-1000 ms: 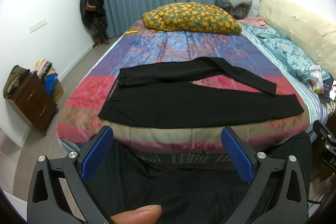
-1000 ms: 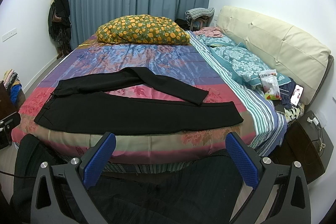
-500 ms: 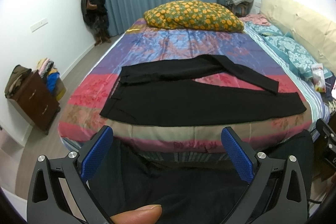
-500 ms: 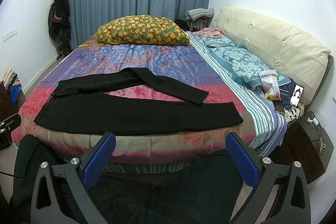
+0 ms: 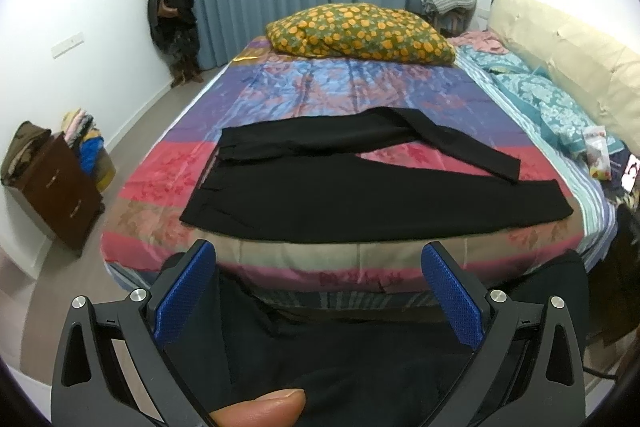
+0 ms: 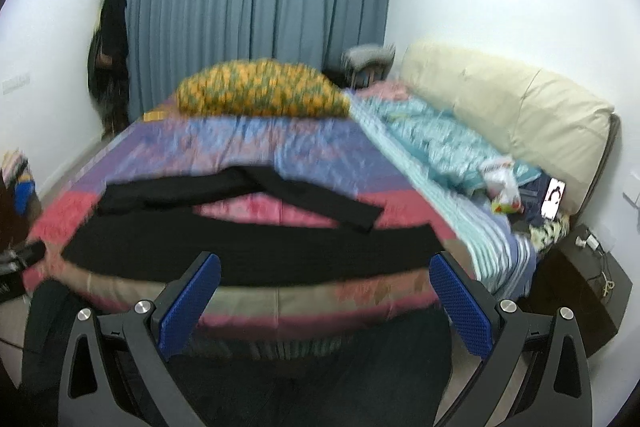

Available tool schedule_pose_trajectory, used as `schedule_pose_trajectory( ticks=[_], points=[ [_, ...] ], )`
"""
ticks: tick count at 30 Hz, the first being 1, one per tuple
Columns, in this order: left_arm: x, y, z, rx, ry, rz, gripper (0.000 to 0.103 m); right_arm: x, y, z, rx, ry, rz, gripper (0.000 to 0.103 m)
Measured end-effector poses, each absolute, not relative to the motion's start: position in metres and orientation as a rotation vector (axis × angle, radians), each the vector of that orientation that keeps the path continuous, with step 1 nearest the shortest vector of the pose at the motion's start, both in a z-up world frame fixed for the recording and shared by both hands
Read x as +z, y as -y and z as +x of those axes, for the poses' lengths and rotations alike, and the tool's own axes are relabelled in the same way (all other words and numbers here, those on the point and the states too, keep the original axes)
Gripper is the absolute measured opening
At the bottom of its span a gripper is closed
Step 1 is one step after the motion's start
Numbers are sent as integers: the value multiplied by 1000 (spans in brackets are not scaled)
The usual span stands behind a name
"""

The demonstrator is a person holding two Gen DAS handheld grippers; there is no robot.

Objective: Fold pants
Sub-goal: 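Lower both tools toward the black pants on the bedspread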

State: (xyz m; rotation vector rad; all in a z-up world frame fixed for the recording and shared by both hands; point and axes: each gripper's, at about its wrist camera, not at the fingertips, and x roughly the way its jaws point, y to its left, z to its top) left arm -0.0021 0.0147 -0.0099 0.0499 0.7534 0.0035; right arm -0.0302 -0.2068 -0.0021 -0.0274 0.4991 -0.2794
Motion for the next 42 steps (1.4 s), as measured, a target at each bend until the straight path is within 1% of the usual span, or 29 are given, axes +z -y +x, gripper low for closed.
schedule_pose_trajectory(
  ticks=[4, 12, 22, 29, 42],
  points=[
    [-9, -18, -1, -2, -759, 30, 103, 10, 207, -40, -233, -416, 11, 103],
    [-8, -19, 1, -26, -764, 23, 103, 0, 206, -23, -181, -517, 30, 103],
    [-5, -18, 1, -27, -760, 35, 103, 2, 211, -29, -176, -478, 53, 103],
    [-9, -19, 4, -16, -778, 34, 103, -6, 218, -24, -145, -500, 86, 103],
    [-13, -21, 4, -8, -789, 36, 103, -5, 201, -30, -40, -435, 54, 103]
  ],
)
